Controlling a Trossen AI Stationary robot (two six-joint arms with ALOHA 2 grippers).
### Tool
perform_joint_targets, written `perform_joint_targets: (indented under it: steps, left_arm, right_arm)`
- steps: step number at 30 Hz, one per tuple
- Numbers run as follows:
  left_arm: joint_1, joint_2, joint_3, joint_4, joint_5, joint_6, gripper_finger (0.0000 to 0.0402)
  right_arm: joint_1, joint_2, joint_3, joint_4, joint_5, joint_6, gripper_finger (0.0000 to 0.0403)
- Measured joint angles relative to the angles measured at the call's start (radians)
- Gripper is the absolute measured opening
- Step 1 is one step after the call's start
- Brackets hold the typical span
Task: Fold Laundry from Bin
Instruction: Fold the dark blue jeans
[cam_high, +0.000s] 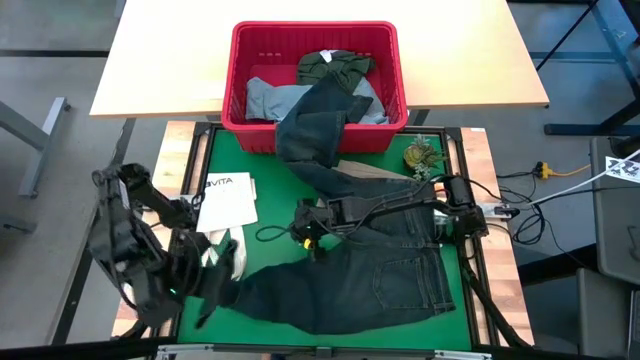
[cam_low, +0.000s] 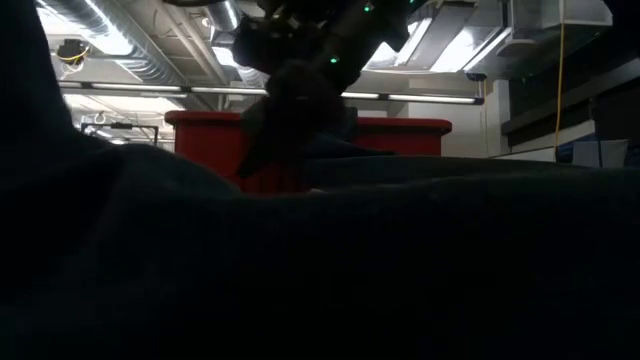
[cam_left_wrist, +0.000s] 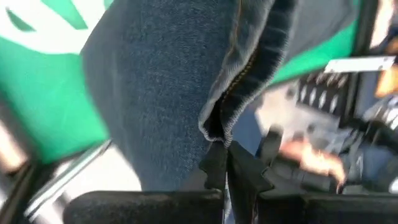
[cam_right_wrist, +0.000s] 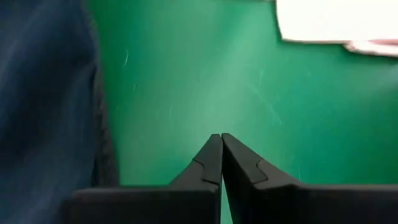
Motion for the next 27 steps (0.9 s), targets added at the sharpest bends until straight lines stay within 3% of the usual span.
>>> perform_joint_targets:
  steps: [4,9,18,23,27]
  left_arm:
    - [0.015,0.026,0.0,0.0,-0.041,0.052,0.0]
    - [0.009,0.017,0.0,0.0,-0.048,0.082,0.0]
    - [0.002,0.008,0.0,-0.001,-0.051,0.136,0.0]
    - [0.007,0.004,0.0,0.0,-0.092,0.16,0.0]
    - [0.007,-0.007,0.0,0.0,-0.139,0.162,0.0]
  right_arm:
    - [0.016,-0.032,0.0,-0.09,-0.101,-0.044,0.0003]
    - [0.058,-0.037,0.0,-0.056,-0.276,-0.046,0.0007]
    - [0.142,-0.029,0.0,0.206,-0.26,0.032,0.0021]
    - [0.175,-0.029,0.0,0.164,-0.259,-0.003,0.0035]
    - [0.187,-0.029,0.0,0.082,-0.197,-0.011,0.0079]
